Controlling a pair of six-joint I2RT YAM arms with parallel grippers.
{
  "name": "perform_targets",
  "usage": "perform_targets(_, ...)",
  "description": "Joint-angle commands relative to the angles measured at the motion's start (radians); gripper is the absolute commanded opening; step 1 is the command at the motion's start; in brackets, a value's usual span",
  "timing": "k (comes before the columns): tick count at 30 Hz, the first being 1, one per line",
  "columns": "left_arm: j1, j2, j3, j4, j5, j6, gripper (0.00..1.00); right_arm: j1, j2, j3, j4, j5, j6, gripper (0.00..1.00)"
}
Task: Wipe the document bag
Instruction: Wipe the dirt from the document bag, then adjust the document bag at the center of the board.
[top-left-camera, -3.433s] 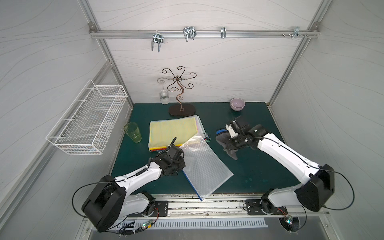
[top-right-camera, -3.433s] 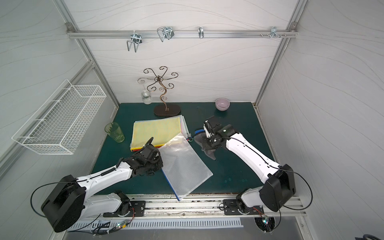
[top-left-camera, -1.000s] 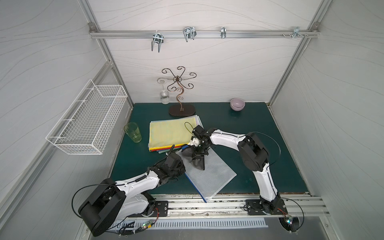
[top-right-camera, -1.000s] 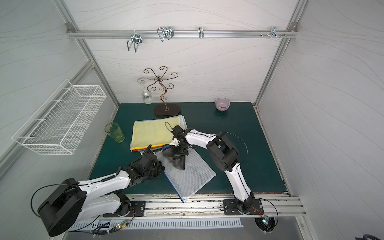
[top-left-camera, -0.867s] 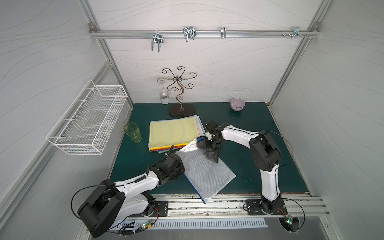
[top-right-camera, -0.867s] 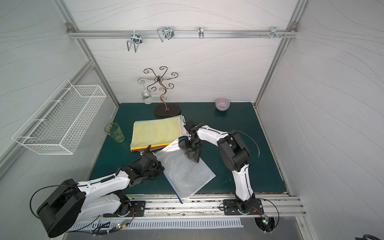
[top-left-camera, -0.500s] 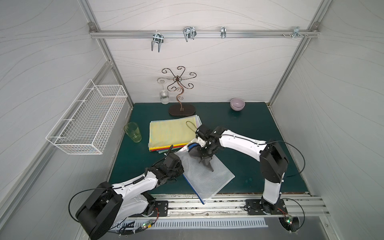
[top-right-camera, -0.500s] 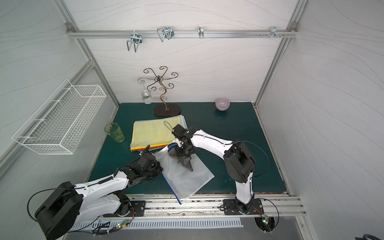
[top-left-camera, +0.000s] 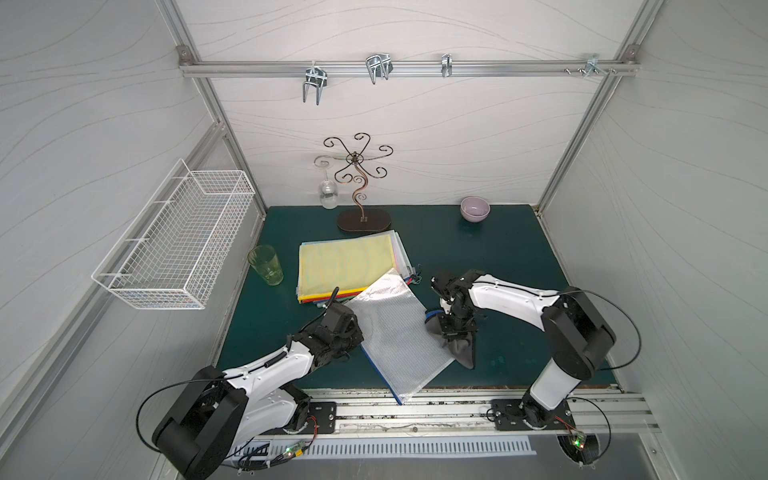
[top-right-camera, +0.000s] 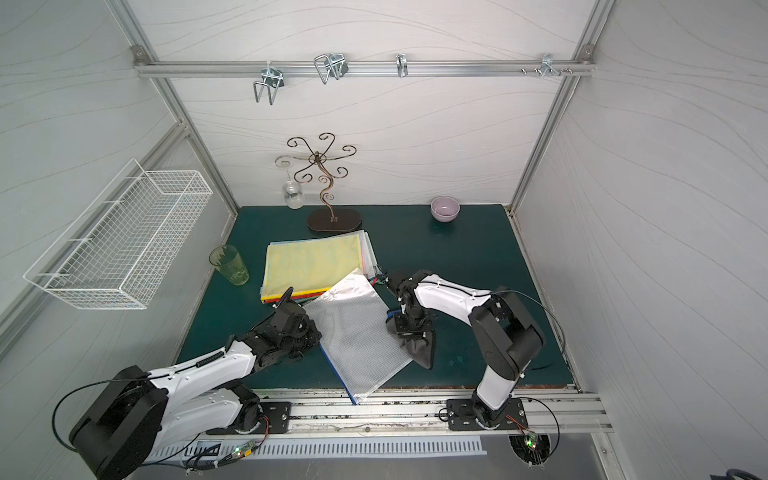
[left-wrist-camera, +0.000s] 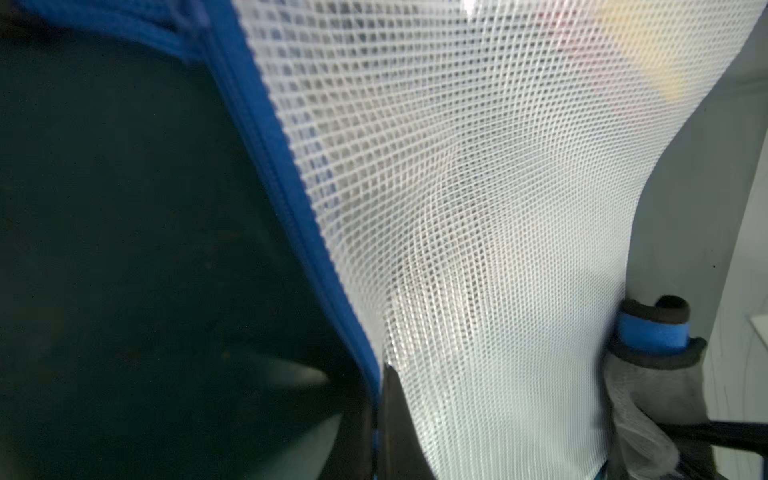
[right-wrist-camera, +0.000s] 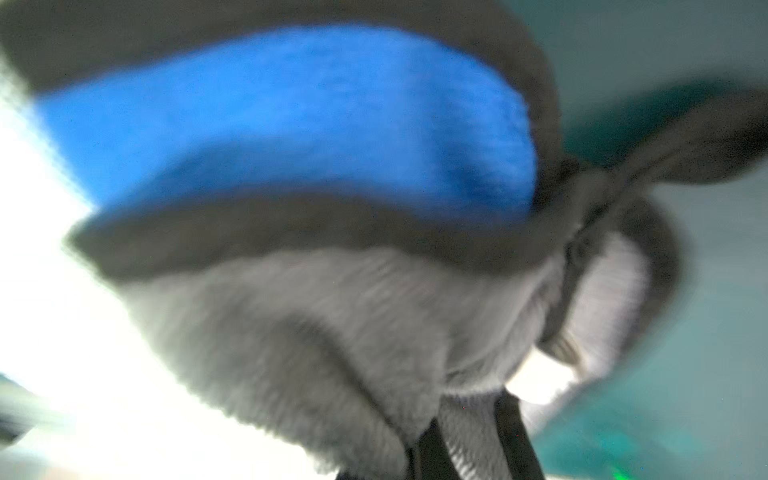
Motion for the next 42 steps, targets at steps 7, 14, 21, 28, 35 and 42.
perform_targets(7,0.012,0.070,0.067,0.041,-0.018,0.016,0.00,0.283,0.134,0.105,0.086,-0.442,-0.057,0.00)
perform_targets(14,0.032,-0.011,0.078,-0.015,-0.026,0.029,0.00,0.079,0.168,-0.121,0.233,-0.377,0.063,0.00)
perform_targets(21,0.054,-0.195,0.188,-0.290,-0.073,0.142,0.00,-0.143,-0.113,-0.092,0.015,-0.034,0.013,0.00)
perform_targets(28,0.088,-0.342,0.537,-0.764,-0.281,0.350,0.00,-0.150,-0.125,0.021,-0.002,-0.051,0.023,0.00)
perform_targets(35,0.090,-0.275,0.944,-0.969,-0.541,0.610,0.00,-0.145,-0.069,0.074,0.060,-0.124,0.041,0.00)
perform_targets(42,-0.075,-0.067,1.171,-0.942,-0.627,0.839,0.00,-0.168,-0.064,0.056,0.104,-0.141,0.056,0.00)
